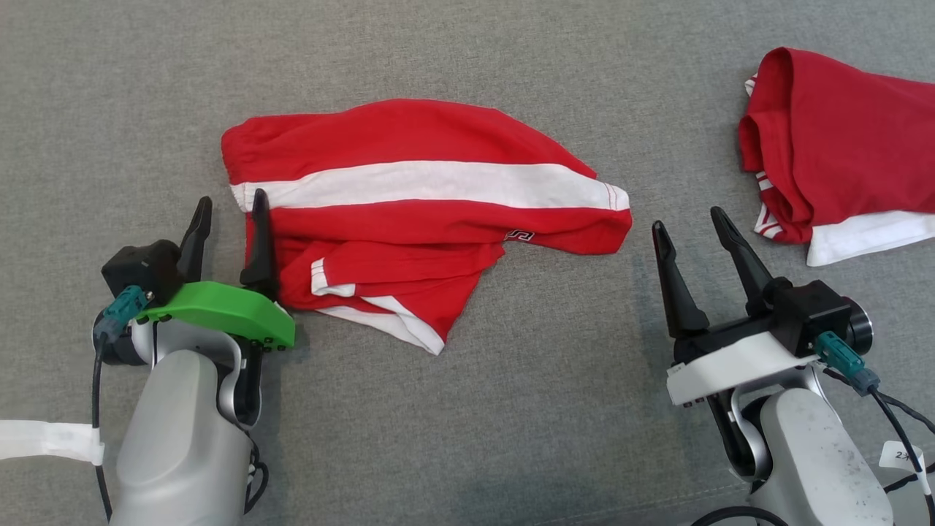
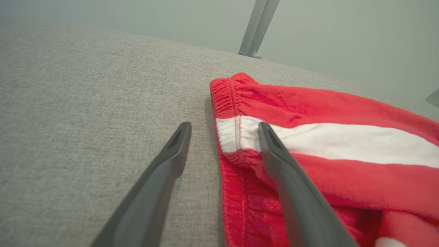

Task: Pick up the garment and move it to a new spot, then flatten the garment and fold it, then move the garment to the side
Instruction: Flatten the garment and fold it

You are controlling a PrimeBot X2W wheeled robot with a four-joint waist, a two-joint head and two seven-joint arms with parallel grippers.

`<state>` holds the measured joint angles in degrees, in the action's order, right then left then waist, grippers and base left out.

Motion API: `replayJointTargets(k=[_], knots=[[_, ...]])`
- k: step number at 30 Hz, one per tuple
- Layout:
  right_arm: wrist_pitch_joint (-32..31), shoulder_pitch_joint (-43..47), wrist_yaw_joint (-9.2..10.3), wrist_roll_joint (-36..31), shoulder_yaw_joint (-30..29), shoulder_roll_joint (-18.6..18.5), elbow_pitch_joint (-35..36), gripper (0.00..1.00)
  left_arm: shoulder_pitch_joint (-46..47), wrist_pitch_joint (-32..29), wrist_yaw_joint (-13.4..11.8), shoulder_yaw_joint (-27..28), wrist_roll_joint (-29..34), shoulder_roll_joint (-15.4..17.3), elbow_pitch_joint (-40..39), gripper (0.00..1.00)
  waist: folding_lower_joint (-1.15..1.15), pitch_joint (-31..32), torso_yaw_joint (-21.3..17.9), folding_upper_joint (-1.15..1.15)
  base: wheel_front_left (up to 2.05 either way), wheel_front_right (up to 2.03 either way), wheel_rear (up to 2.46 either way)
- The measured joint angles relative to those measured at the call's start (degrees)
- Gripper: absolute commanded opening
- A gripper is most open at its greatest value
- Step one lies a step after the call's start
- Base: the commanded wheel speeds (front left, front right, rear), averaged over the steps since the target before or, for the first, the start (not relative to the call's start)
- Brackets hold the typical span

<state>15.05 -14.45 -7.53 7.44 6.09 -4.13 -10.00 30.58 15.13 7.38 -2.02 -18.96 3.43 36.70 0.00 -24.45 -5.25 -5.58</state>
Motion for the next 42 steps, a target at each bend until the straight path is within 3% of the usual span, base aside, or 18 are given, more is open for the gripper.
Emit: replayJointTargets(k=[15, 16, 18, 19, 22, 23, 28, 42], knots=[[0.0, -0.86, -0.01, 0.0, 0.27, 0.15, -0.16, 1.0, 2.14, 0.0, 0.01, -2.43, -2.44, 2.08, 3.67, 1.0, 0.0, -1.49, -1.87, 0.0, 0.0, 0.0, 0.0], [0.0, -0.94, -0.01, 0.0, 0.34, 0.19, -0.18, 1.0, 2.18, 0.0, 0.01, -2.66, -2.44, 2.13, 3.7, 0.91, 0.0, -1.56, -1.96, 0.0, 0.0, 0.0, 0.0], [0.0, -0.97, -0.01, 0.04, 0.38, 0.22, -0.26, 1.0, 2.34, 0.0, 0.01, -2.98, -2.49, 2.21, 3.75, 0.5, 0.0, -1.64, -2.12, 0.0, 0.0, 0.0, 0.0], [0.0, -0.97, 0.0, 0.04, 0.37, 0.22, -0.32, 1.0, 2.41, 0.0, 0.01, -3.09, -2.49, 2.27, 3.69, 0.42, 0.0, -1.66, -2.18, 0.0, 0.0, 0.0, 0.0], [0.0, -0.97, -0.01, 0.05, 0.35, 0.25, -0.42, 1.0, 2.47, -0.01, 0.02, -3.38, -2.67, 2.32, 3.18, 0.04, 0.0, -1.61, -2.23, -0.01, 0.0, 0.0, 0.0], [0.0, -0.97, -0.01, 0.08, 0.3, 0.29, -0.44, 1.0, 2.47, -0.01, 0.02, -3.46, -2.67, 2.32, 2.97, 0.0, 0.0, -1.58, -2.2, -0.01, 0.0, 0.0, 0.0], [0.0, -0.97, 0.0, 2.85, 0.11, 0.49, -1.71, 1.0, 2.03, 0.0, 0.03, -3.37, -1.66, 2.37, -0.86, 0.0, 0.0, -1.35, -1.35, -0.01, 0.0, 0.0, 0.0], [0.0, -7.73, 0.02, 19.78, 6.54, 0.8, -9.62, 1.0, 0.6, 0.0, 0.1, -5.06, -0.07, 1.32, -3.36, 0.0, 0.0, -2.36, 1.45, -0.01, 0.0, 0.0, 0.0]])
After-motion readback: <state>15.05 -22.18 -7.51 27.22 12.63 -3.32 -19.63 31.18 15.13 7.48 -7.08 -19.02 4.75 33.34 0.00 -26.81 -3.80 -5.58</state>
